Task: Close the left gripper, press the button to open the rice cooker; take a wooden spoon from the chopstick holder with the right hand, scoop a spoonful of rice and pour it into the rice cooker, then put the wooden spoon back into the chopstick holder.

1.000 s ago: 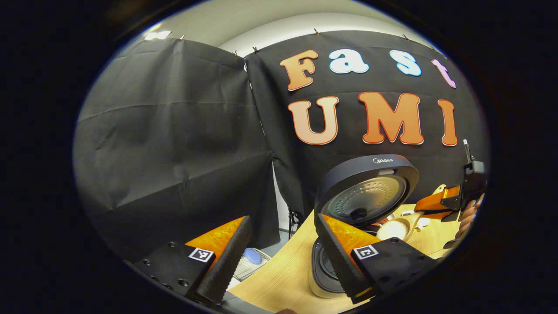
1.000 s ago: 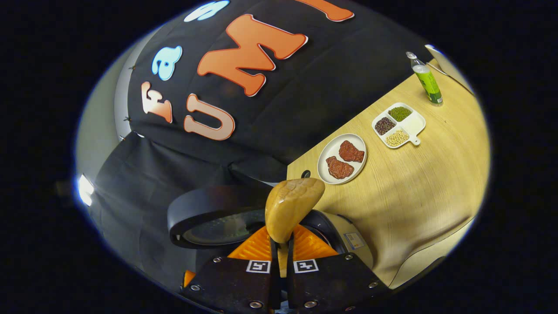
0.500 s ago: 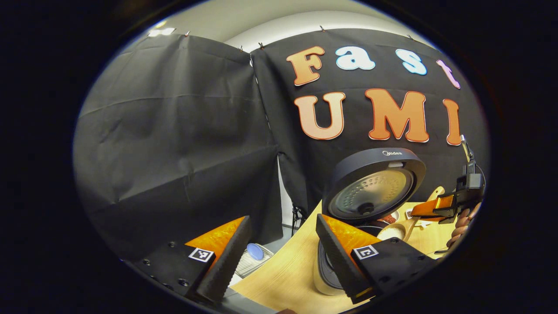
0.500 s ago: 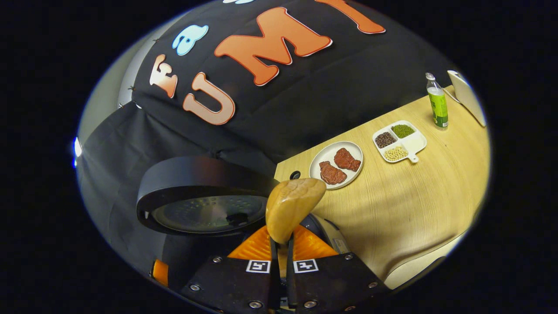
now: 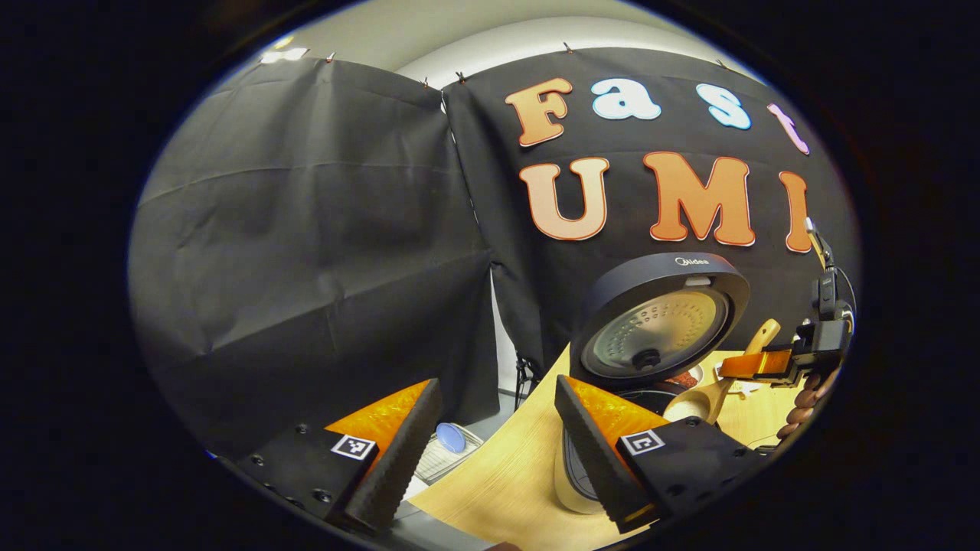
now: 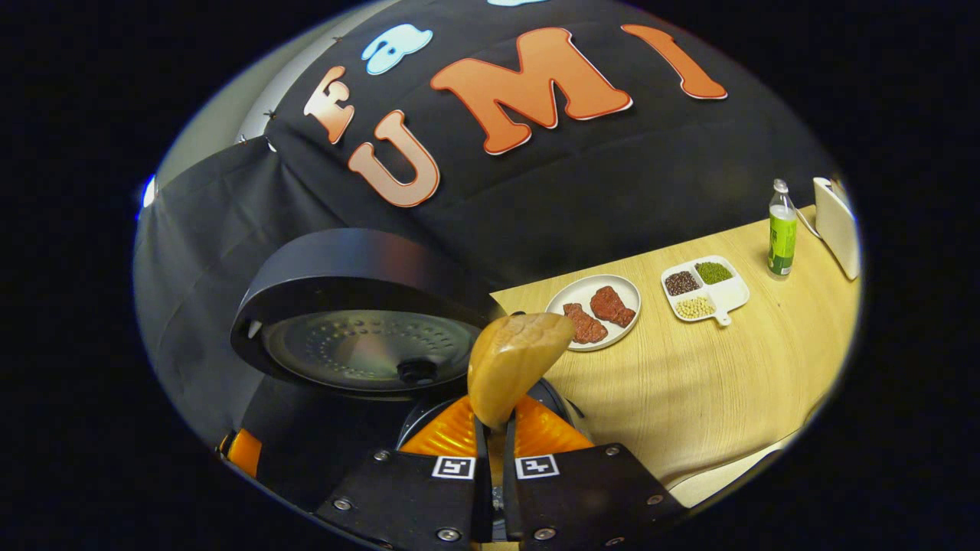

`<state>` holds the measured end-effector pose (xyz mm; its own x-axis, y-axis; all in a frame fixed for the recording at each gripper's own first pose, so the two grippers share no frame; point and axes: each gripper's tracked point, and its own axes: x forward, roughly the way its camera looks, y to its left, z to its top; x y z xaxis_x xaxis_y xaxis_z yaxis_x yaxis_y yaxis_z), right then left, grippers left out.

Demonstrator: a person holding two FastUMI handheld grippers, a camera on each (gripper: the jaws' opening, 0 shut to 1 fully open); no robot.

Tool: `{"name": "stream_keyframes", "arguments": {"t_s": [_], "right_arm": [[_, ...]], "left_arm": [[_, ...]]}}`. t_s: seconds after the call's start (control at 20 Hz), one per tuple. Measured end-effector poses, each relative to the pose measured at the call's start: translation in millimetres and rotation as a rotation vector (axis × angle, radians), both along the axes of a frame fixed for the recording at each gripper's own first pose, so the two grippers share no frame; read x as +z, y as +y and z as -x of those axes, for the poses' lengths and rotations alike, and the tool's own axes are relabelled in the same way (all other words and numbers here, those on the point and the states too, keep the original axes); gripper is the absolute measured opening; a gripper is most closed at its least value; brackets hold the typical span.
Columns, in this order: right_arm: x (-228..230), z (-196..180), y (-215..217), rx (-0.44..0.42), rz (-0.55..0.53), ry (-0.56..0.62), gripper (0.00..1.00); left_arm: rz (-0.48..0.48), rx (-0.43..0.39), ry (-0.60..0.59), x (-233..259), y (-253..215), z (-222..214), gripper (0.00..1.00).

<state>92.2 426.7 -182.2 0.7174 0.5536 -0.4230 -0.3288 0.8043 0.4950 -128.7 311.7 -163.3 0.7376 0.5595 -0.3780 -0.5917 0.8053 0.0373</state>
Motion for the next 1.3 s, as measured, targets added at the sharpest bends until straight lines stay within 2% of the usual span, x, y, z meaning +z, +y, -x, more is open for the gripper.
{"name": "stream_keyframes", "arguments": {"t_s": [0.2,0.25,0.3,0.35,0.4,0.7,0.75,0.85,0.9,1.3], "right_arm": [[11,2,8,0.019,0.036,-0.070,0.05],[12,4,11,0.034,0.043,-0.083,0.05],[14,5,13,0.043,0.050,-0.097,0.05],[17,6,15,0.049,0.058,-0.117,0.05],[20,6,17,0.055,0.068,-0.138,0.05],[30,13,30,0.110,0.149,-0.260,0.05],[31,16,32,0.120,0.163,-0.279,0.05],[33,17,36,0.140,0.190,-0.319,0.05],[35,17,37,0.150,0.208,-0.343,0.05],[46,34,52,0.267,0.350,-0.540,0.05]], "left_arm": [[0.002,-0.003,0.000,-1,-5,3,1.00],[0.003,-0.004,-0.001,-2,-5,3,0.93],[0.005,-0.003,0.000,-2,-5,4,1.00],[0.005,-0.001,0.001,0,-5,6,0.93],[0.004,0.001,0.003,-2,-4,7,1.00],[0.001,0.022,0.008,-3,3,15,1.00],[-0.002,0.023,0.007,-4,3,18,0.93],[-0.009,0.026,0.011,-4,4,19,0.93],[-0.010,0.027,0.012,-3,5,19,1.00],[-0.012,0.032,0.016,-3,5,22,1.00]]}}
